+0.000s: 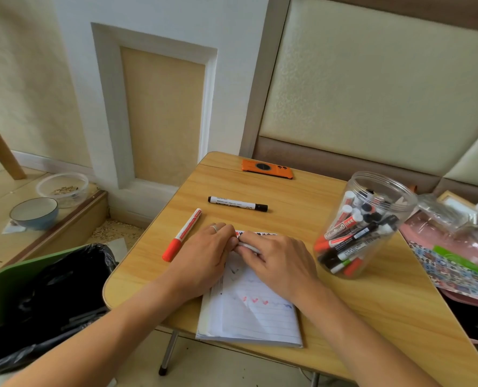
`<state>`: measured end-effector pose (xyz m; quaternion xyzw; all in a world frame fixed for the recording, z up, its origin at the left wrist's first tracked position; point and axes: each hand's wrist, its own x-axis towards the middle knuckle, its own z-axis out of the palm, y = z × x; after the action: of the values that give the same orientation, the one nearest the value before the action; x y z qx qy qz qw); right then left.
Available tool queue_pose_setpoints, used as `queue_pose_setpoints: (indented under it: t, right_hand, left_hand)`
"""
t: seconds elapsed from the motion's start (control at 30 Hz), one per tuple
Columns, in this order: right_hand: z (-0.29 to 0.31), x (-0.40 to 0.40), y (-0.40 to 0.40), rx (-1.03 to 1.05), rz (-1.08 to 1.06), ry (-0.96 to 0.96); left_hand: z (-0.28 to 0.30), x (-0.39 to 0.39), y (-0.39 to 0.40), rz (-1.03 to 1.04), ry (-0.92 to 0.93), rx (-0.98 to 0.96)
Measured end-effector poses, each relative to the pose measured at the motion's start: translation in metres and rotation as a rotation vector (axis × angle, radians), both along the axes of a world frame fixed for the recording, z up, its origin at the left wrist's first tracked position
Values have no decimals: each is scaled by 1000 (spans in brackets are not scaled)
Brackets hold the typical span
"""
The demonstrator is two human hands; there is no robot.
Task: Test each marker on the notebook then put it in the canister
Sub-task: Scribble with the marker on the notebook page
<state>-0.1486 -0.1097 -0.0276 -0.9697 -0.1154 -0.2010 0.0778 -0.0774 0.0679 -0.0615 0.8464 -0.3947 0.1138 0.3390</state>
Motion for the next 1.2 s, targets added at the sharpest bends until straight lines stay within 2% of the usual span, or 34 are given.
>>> queue_pose_setpoints:
  t: [0.2, 0.33, 0.43, 0.53, 0.67, 0.8, 0.87, 1.07, 1.2]
  right_hand:
    - [5, 0, -1, 17, -37, 76]
    - [1, 3, -11, 187, -105, 85]
    - [3, 6, -17, 410, -166, 61]
    - [7, 7, -22, 626, -161, 2]
    - [12, 6, -25, 1150, -154, 100]
    - [11, 9, -32, 1500, -140, 154]
    - [8, 12, -35, 1525, -121, 142]
    - [3, 19, -35, 1352, -198, 107]
    - [5, 24, -29, 1377, -224, 182]
  left_hand:
    - [2, -4, 0, 17, 27, -42]
    - [3, -4, 1, 80, -47, 8]
    - [3, -5, 1, 108, -108, 100]
    - [6, -5, 1, 95, -91, 172]
    - [13, -1, 1, -90, -47, 240]
    - [18, 0, -3, -252, -4, 336]
    - [17, 2, -4, -270, 1, 359]
    - [21, -3, -7, -251, 89, 325]
    - [17, -10, -9, -224, -28, 363]
